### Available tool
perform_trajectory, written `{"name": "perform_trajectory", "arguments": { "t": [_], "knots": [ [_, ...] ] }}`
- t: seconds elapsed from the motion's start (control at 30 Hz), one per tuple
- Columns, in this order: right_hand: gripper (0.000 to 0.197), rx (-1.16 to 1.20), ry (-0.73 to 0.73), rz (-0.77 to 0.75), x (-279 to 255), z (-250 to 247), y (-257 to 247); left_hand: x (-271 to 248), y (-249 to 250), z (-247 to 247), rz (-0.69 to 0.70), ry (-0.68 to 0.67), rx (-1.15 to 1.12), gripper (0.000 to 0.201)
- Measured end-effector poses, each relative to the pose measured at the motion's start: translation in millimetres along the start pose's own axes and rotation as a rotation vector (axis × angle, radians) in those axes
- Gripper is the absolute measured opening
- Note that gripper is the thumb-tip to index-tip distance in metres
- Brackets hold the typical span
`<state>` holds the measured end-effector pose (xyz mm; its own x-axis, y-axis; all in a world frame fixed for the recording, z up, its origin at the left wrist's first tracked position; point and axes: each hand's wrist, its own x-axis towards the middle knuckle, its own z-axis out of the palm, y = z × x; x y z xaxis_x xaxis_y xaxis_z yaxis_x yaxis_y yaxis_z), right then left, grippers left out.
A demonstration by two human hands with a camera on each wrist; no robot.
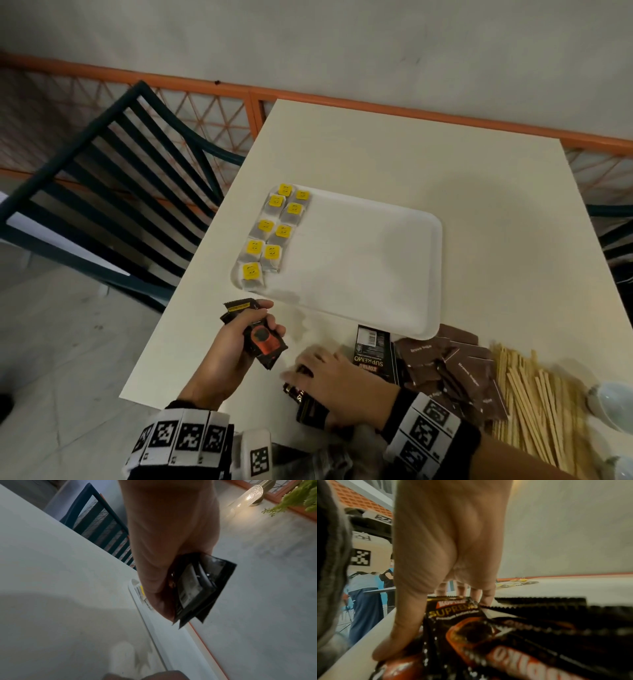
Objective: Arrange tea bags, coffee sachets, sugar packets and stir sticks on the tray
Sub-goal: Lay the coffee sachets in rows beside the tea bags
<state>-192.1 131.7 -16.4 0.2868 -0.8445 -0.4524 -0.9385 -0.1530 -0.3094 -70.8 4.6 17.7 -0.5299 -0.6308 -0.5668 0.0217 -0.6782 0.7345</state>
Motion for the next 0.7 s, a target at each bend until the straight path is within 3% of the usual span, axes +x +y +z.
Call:
{"name": "perform_trajectory", "arguments": {
  "t": [0.27,0.43,0.57,0.7],
  "knots": [
    [0.06,0.305,0.033,0.098,12.1,-13.9,13.3,2.0,1.6,-2.9,0.009,0.036,0.088,0.008],
    [0.039,0.737,0.255,0.186,4.6,-30.5,18.7,3.4,7.7,-3.5,0.04,0.083,0.106,0.008],
    [0.034,1.166,0.435,0.233,-4.8,-50.4,21.9,2.0,10.9,2.5,0.046,0.034,0.222,0.038],
    [0.033,1.338,0.539,0.206,-4.2,-69.9,23.1,0.5,15.4,19.4,-0.035,-0.158,0.324,0.063]
  ]
}}
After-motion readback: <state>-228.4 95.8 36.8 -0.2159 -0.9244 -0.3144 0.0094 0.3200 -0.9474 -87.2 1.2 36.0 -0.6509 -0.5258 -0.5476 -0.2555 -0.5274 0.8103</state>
